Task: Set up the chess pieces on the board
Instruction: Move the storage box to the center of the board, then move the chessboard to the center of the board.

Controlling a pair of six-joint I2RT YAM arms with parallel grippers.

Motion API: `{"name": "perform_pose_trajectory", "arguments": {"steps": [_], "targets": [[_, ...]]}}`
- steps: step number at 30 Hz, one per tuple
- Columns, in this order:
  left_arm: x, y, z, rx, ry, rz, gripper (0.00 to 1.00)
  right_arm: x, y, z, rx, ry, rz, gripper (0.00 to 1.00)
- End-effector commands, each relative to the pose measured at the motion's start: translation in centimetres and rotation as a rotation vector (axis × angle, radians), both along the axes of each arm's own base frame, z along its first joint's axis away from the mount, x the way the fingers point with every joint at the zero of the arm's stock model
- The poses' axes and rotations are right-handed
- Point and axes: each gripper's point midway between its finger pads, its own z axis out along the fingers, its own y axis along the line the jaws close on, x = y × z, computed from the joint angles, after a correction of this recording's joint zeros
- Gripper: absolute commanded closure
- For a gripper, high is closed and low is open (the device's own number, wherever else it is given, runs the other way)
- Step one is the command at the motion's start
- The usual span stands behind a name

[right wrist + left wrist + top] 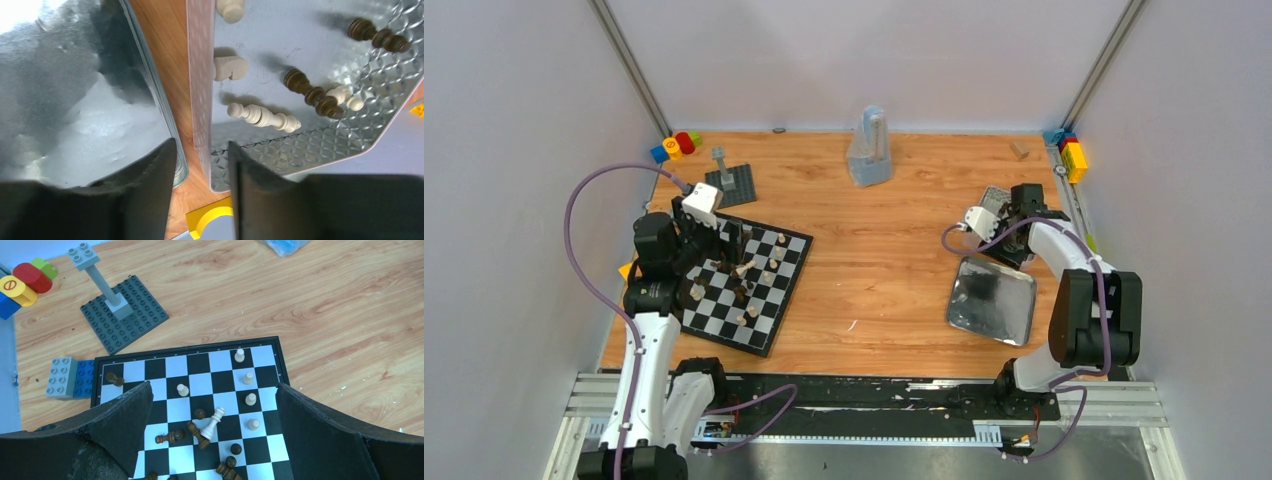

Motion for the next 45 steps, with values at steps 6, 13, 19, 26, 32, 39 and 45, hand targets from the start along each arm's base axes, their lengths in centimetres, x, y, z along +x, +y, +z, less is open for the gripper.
{"name": "perform_pose_trajectory", "arguments": {"steps": [6, 13, 19, 26, 32, 39, 45], "targets": [[0.7, 3.4, 0.4, 0.159, 0.064, 0.125, 0.0, 2.8, 10.3, 8.4, 0.484, -0.13, -0.015, 0.28], [0.2, 6.5, -3.1, 0.228, 0.292, 0.226, 0.0, 1.9, 22.2, 11.4, 0.846, 0.009, -0.007, 0.22], [0.2, 7.3, -3.5, 0.237, 0.335, 0.265, 0.0, 1.0, 32.8, 10.8, 1.041, 0.277, -0.062, 0.2], [0.3, 7.4, -2.9, 0.226, 0.32, 0.283, 0.0, 0.3, 40.4, 7.7, 1.143, 0.592, -0.141, 0.2], [0.1, 7.1, -2.6, 0.211, 0.295, 0.277, 0.0, -0.6, 44.0, 5.3, 1.167, 0.737, -0.158, 0.24], [0.0, 6.6, -2.0, 0.188, 0.265, 0.263, 0.0, -1.2, 46.5, 2.6, 1.178, 0.872, -0.203, 0.33], [0.2, 6.3, -1.0, 0.176, 0.232, 0.254, 0.0, -1.2, 48.2, 1.8, 1.205, 0.881, -0.188, 0.41]]}}
